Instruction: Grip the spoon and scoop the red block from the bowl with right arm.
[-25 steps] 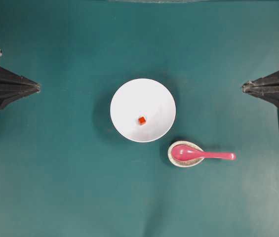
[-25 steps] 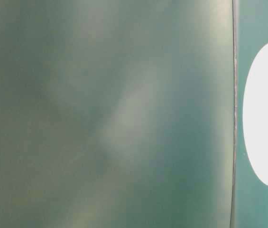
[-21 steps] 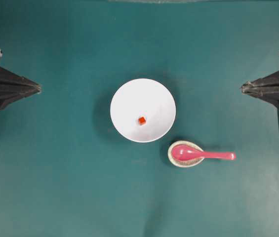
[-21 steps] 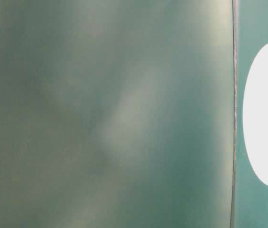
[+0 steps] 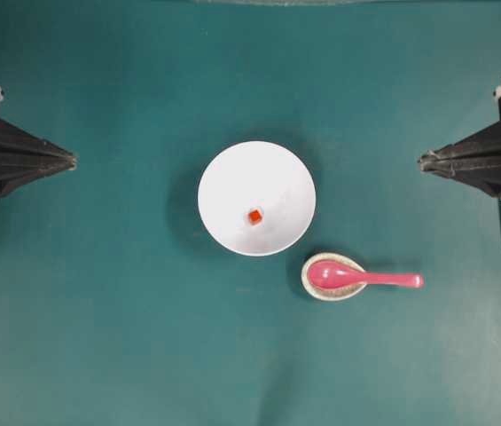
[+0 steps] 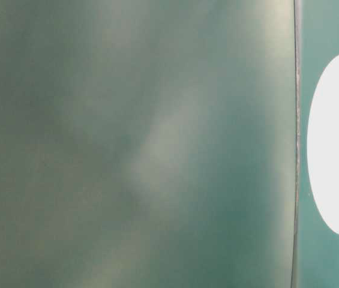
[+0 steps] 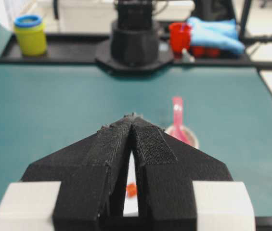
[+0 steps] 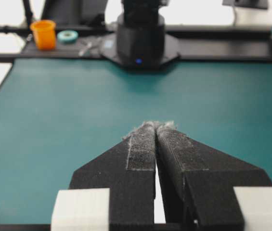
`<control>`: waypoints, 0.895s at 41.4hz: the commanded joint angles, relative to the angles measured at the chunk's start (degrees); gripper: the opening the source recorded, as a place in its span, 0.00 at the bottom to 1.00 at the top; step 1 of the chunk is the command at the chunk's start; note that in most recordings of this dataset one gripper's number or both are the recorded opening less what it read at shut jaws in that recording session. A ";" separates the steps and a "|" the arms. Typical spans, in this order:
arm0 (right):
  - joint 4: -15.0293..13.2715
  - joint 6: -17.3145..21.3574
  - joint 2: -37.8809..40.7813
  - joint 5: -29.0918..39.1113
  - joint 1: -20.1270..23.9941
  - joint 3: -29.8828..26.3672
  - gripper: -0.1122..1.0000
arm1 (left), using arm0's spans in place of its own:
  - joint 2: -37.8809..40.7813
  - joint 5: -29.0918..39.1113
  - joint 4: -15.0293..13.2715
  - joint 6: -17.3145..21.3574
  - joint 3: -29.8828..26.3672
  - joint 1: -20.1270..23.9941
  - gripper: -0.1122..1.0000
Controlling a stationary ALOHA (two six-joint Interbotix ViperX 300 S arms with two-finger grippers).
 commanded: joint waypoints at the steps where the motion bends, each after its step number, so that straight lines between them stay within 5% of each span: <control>1: 0.09 -0.18 0.53 -0.18 0.09 -1.41 0.15 | 0.26 0.97 0.26 0.18 -1.67 -0.09 0.10; 16: 0.09 -0.09 1.85 -0.97 0.09 -1.05 0.50 | 0.35 3.60 0.88 0.35 -1.67 0.26 0.10; 24: 1.05 0.35 3.60 -5.89 0.09 1.58 0.51 | 0.79 5.36 0.88 0.35 -1.58 0.26 0.10; 37: 5.01 0.35 11.60 -27.69 0.79 10.37 0.51 | 0.79 5.54 0.88 0.35 -1.58 0.26 0.10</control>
